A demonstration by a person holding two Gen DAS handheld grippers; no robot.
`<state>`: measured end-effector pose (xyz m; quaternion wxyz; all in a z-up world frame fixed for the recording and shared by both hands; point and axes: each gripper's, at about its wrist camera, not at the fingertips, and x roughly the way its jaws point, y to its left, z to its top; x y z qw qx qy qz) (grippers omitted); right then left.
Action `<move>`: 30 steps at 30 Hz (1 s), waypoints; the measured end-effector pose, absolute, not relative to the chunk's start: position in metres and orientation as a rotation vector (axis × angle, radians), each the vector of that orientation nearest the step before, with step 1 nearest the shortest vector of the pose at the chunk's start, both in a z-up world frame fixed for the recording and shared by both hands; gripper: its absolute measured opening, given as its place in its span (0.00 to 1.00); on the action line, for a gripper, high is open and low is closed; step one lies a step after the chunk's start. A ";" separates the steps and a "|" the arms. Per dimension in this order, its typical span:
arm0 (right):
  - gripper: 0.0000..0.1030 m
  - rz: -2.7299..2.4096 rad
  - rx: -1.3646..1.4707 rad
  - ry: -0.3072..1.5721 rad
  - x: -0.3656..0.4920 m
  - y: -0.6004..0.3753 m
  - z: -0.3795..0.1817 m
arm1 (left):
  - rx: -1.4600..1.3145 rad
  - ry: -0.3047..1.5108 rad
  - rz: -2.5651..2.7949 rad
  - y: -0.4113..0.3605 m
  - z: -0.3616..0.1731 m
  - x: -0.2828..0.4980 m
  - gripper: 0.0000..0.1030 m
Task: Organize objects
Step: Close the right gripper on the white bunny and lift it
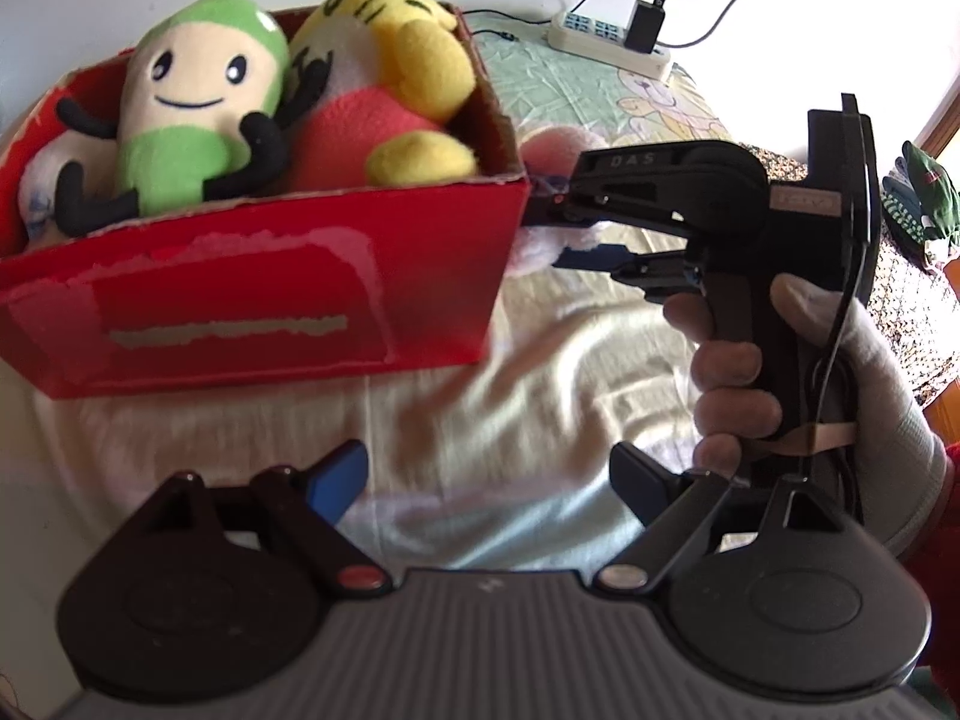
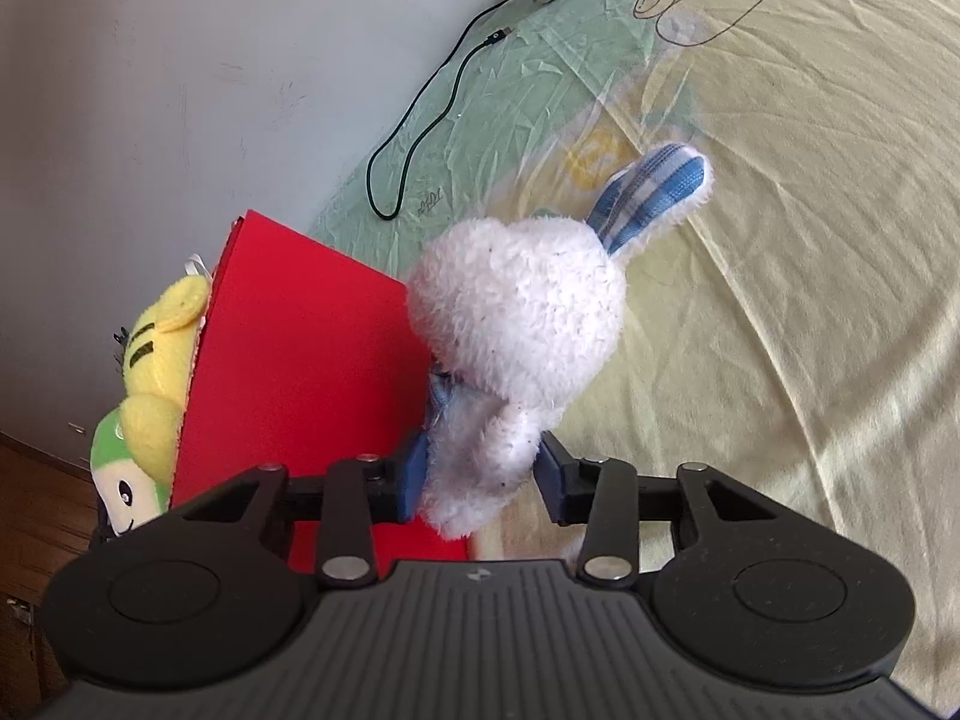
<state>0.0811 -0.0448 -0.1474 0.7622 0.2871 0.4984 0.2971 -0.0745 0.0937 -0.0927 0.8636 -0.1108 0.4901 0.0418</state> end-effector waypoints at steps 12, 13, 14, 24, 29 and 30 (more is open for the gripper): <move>0.30 0.734 0.581 1.091 0.056 -0.093 -0.134 | -0.292 1.013 0.006 0.088 -0.094 -0.070 0.85; 0.30 0.742 0.571 1.096 0.051 -0.099 -0.133 | -0.296 1.010 -0.005 0.087 -0.093 -0.069 0.85; 0.30 0.749 0.566 1.098 0.046 -0.106 -0.131 | -0.300 1.008 -0.017 0.086 -0.093 -0.067 0.85; 0.32 0.747 0.581 1.145 0.010 -0.159 -0.134 | -0.241 0.987 -0.157 0.046 -0.091 -0.042 0.86; 0.38 0.709 0.592 1.113 0.018 -0.167 -0.132 | -0.183 0.992 -0.171 0.031 -0.100 -0.016 0.86; 0.39 0.707 0.606 1.109 0.020 -0.168 -0.132 | -0.178 0.997 -0.172 0.030 -0.103 -0.012 0.86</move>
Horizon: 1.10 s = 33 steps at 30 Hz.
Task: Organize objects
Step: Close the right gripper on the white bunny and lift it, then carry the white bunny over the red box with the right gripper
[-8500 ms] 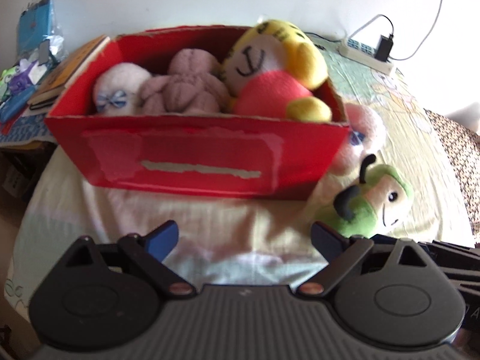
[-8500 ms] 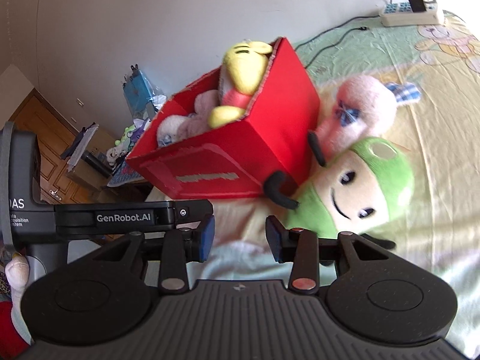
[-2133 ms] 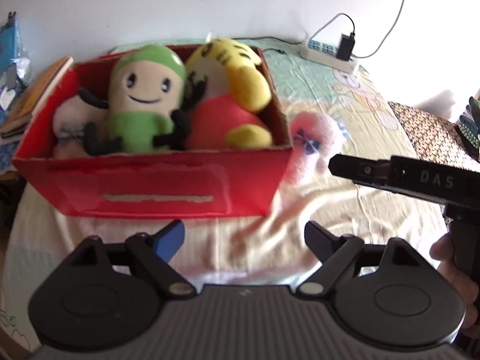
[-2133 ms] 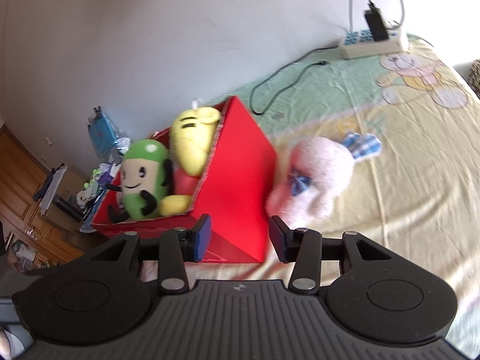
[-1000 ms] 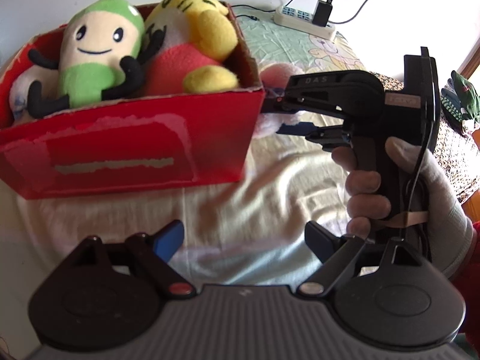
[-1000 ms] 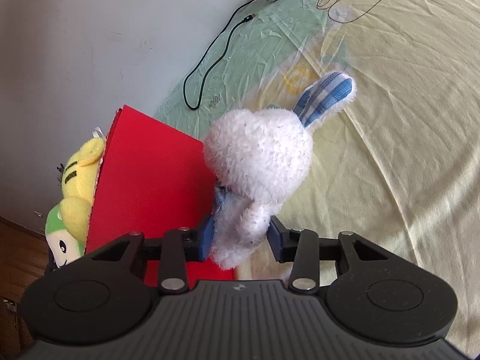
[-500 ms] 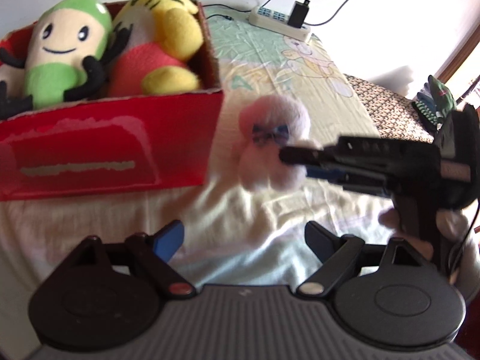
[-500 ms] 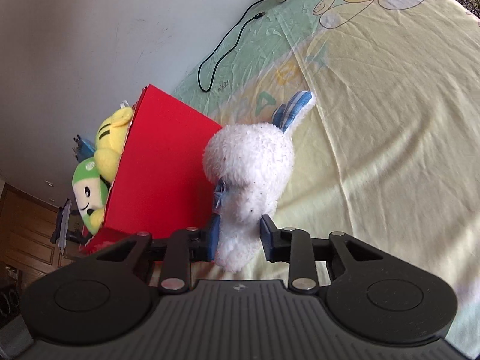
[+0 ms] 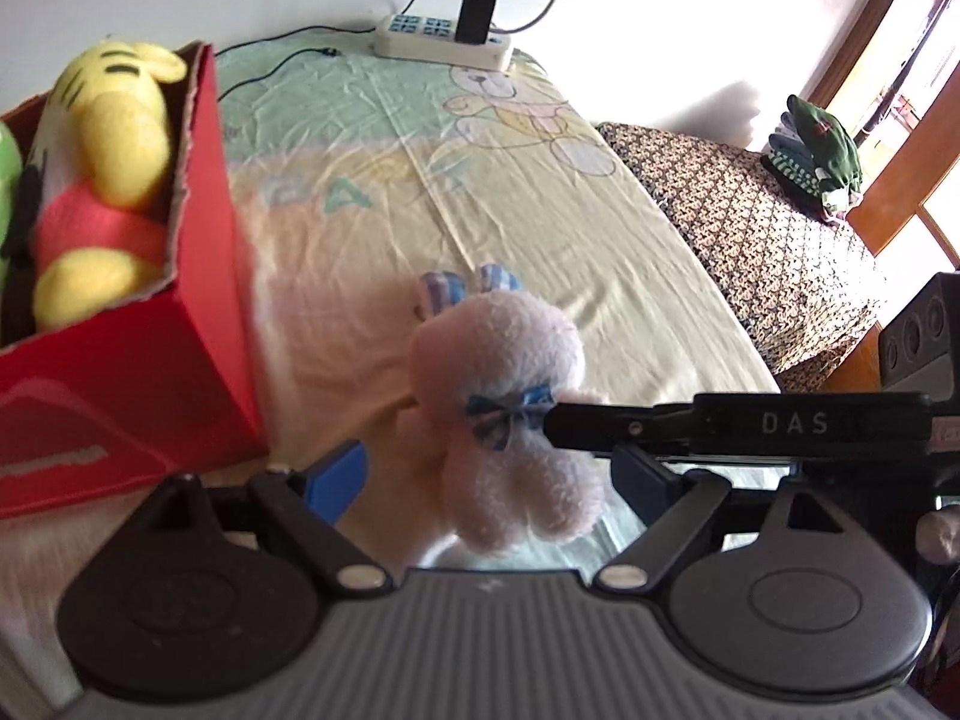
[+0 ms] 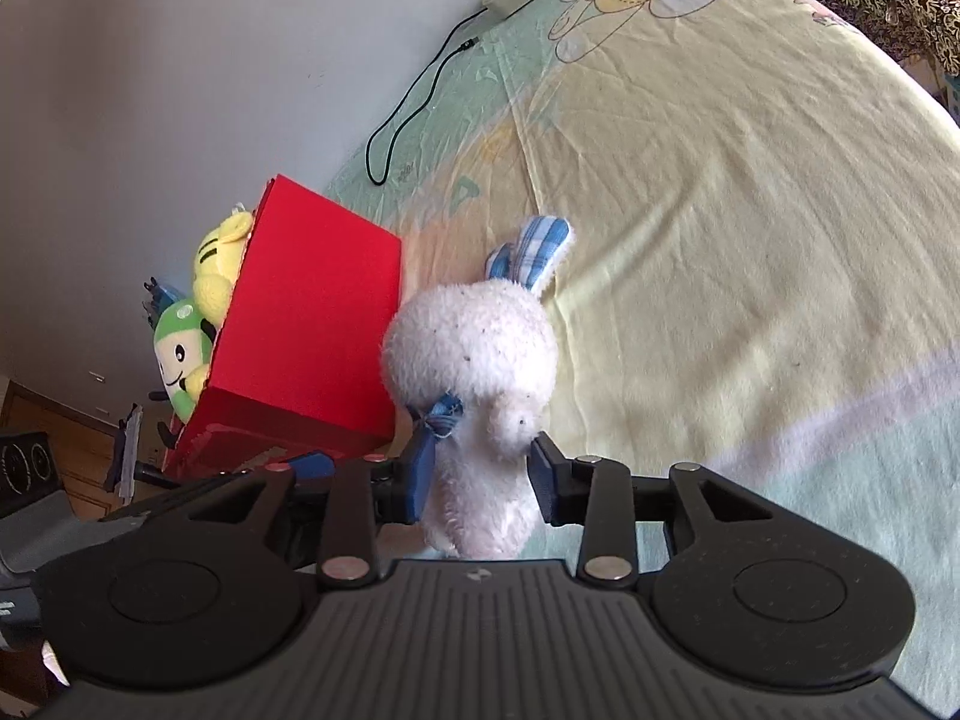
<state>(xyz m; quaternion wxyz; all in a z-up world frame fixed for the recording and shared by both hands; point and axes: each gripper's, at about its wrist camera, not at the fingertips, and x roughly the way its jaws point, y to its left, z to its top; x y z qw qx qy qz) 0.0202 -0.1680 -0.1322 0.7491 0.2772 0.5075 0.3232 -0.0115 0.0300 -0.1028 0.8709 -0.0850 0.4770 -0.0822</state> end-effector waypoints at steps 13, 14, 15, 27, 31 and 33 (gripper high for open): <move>0.48 0.761 0.589 1.107 0.047 -0.139 -0.142 | -0.166 1.057 -0.195 0.022 -0.141 0.017 0.67; 0.48 0.765 0.589 1.109 0.047 -0.138 -0.143 | -0.156 1.057 -0.194 0.020 -0.141 0.016 0.66; 0.47 0.767 0.594 1.111 0.048 -0.138 -0.144 | -0.148 1.055 -0.197 0.019 -0.141 0.016 0.66; 0.40 0.775 0.620 1.048 0.017 -0.158 -0.126 | -0.130 0.997 -0.259 0.005 -0.110 -0.019 0.64; 0.40 0.802 0.611 0.975 -0.001 -0.163 -0.105 | -0.141 0.932 -0.262 0.007 -0.086 -0.037 0.64; 0.40 0.822 0.616 0.935 -0.008 -0.164 -0.094 | -0.145 0.887 -0.254 0.011 -0.071 -0.047 0.64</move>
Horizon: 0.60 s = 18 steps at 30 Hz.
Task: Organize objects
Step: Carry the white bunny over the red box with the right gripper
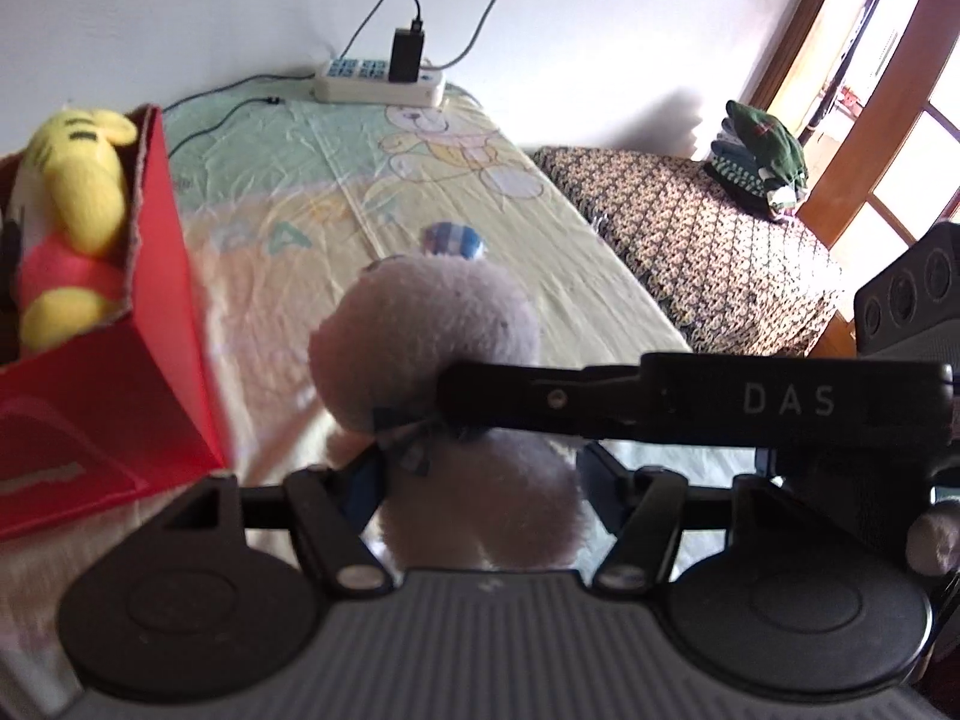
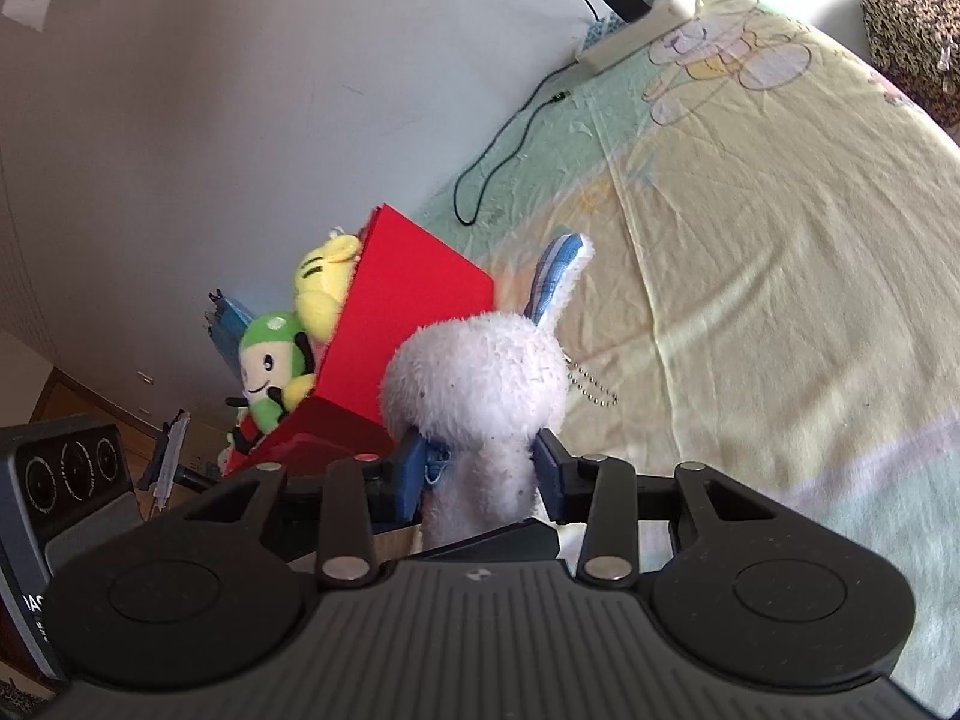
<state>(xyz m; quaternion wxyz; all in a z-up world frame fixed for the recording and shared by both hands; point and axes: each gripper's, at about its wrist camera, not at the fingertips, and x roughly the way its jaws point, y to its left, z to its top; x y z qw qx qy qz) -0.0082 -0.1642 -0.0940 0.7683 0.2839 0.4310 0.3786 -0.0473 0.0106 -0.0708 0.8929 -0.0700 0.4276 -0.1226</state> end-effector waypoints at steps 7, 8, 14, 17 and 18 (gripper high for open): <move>0.40 0.925 0.624 0.798 -0.028 -0.144 -0.047 | -0.148 0.722 -0.224 0.042 -0.016 -0.085 0.64; 0.40 0.939 0.614 0.772 -0.031 -0.138 -0.039 | -0.144 0.694 -0.219 0.049 -0.009 -0.091 0.64; 0.40 1.018 0.538 0.643 -0.049 -0.080 0.005 | -0.156 0.579 -0.174 0.111 0.024 -0.121 0.64; 0.40 1.069 0.494 0.598 -0.057 -0.035 0.020 | -0.179 0.542 -0.137 0.154 0.035 -0.135 0.64; 0.40 1.083 0.490 0.592 -0.059 -0.020 0.024 | -0.178 0.530 -0.127 0.167 0.038 -0.140 0.64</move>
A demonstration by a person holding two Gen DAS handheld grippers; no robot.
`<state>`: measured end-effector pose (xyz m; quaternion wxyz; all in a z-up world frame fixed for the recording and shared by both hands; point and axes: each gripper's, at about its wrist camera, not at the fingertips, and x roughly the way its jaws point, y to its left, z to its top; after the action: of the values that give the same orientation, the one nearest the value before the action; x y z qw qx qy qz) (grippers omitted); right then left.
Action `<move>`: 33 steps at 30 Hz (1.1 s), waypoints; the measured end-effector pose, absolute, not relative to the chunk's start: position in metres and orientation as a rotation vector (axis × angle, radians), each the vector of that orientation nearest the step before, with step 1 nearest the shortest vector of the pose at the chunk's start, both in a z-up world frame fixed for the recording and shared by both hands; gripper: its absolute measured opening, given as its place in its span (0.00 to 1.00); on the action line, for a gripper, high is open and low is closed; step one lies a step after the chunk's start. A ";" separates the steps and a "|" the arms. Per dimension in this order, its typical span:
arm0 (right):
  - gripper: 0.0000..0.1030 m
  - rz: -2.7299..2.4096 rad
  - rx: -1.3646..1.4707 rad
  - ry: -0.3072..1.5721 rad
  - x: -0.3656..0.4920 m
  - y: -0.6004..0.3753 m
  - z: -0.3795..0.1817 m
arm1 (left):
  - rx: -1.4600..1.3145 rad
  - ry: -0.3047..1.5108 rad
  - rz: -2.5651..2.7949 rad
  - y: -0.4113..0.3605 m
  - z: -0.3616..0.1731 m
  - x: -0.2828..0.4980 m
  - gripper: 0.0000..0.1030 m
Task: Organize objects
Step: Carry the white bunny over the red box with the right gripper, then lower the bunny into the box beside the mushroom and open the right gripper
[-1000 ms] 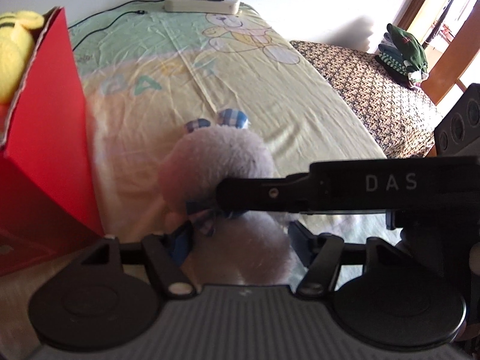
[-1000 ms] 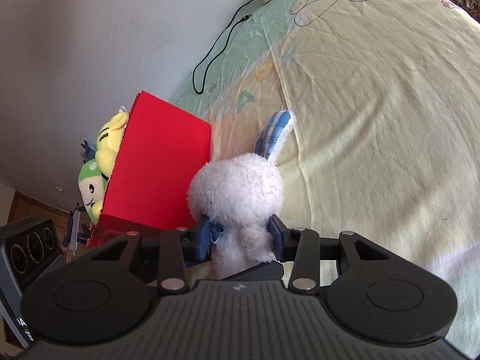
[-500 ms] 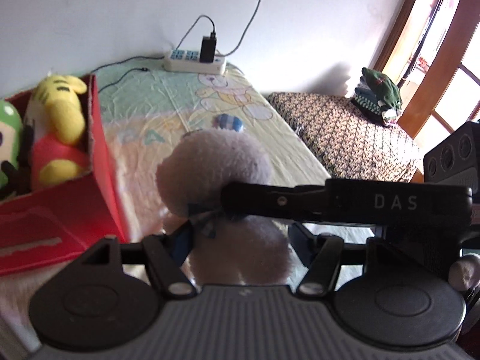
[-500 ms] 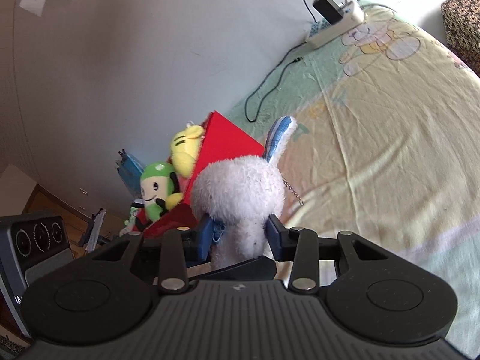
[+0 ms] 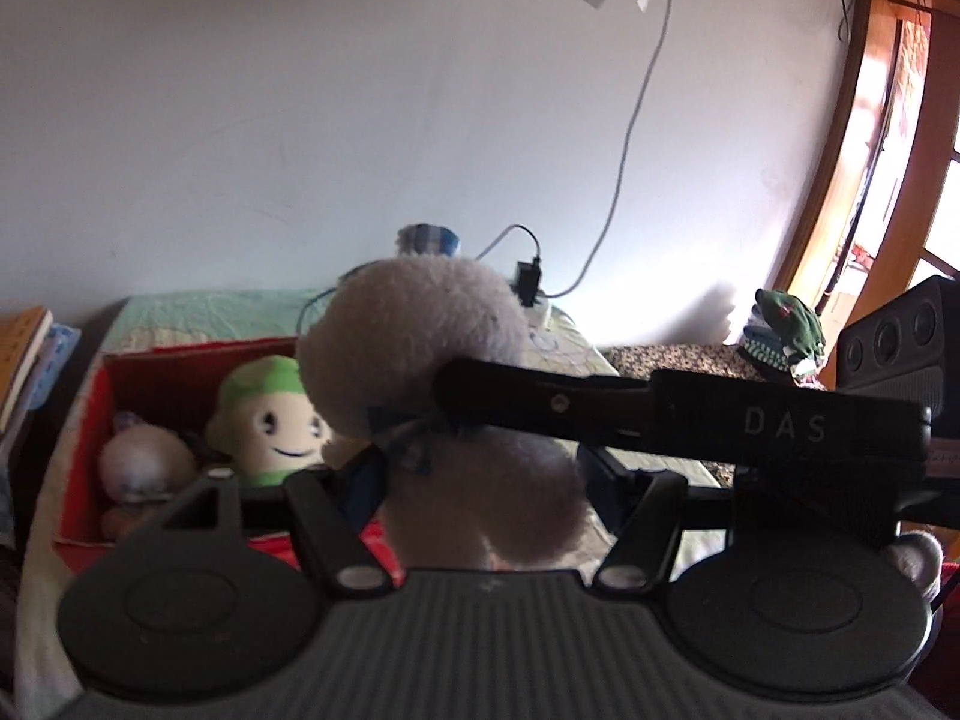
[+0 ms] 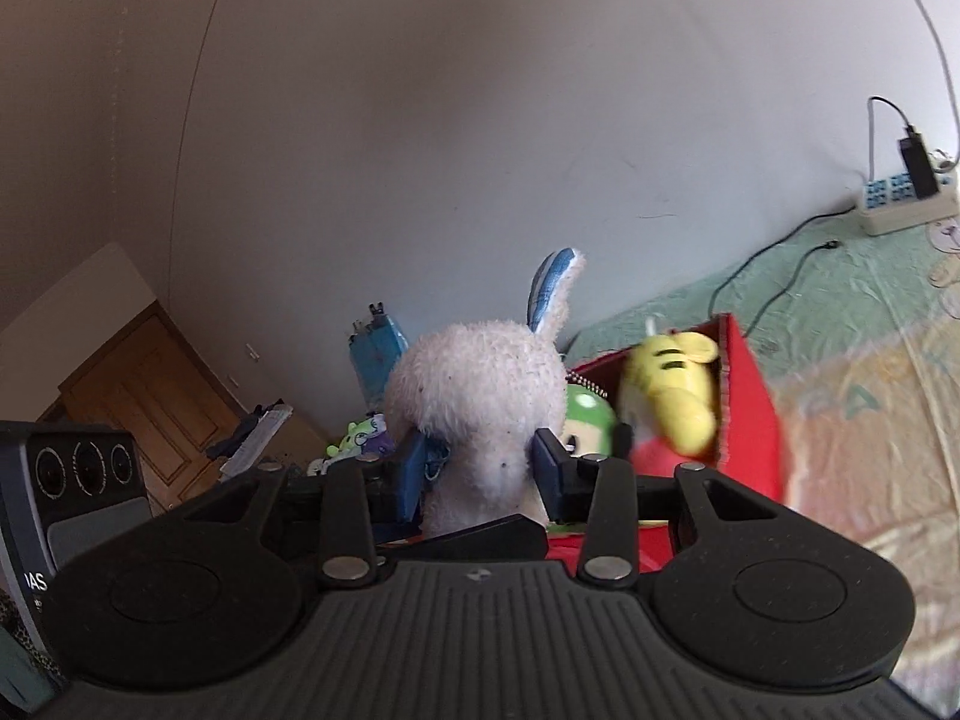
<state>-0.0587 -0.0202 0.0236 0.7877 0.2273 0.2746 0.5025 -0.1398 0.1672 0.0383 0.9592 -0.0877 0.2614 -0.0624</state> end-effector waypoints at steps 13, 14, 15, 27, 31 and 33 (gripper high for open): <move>0.38 1.151 0.409 0.612 -0.068 0.145 0.017 | -0.215 0.556 -0.045 0.307 0.016 -0.142 0.64; 0.38 1.134 0.400 0.618 -0.067 0.150 0.014 | -0.222 0.570 -0.056 0.312 0.009 -0.139 0.64; 0.38 1.112 0.389 0.624 -0.067 0.153 0.011 | -0.227 0.583 -0.067 0.317 0.003 -0.137 0.64; 0.35 0.883 0.278 0.648 -0.055 0.149 -0.016 | -0.223 0.743 -0.101 0.314 -0.049 -0.087 0.72; 0.26 0.822 0.225 0.688 -0.047 0.158 -0.028 | -0.230 0.763 -0.061 0.322 -0.057 -0.091 0.77; 0.21 0.823 0.227 0.693 -0.044 0.156 -0.035 | -0.251 0.765 -0.058 0.327 -0.056 -0.093 0.78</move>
<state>-0.0444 0.1563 -0.0346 0.8526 0.1080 0.3295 0.3909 -0.0935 0.3270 -0.0564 0.9197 -0.1222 0.3720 -0.0280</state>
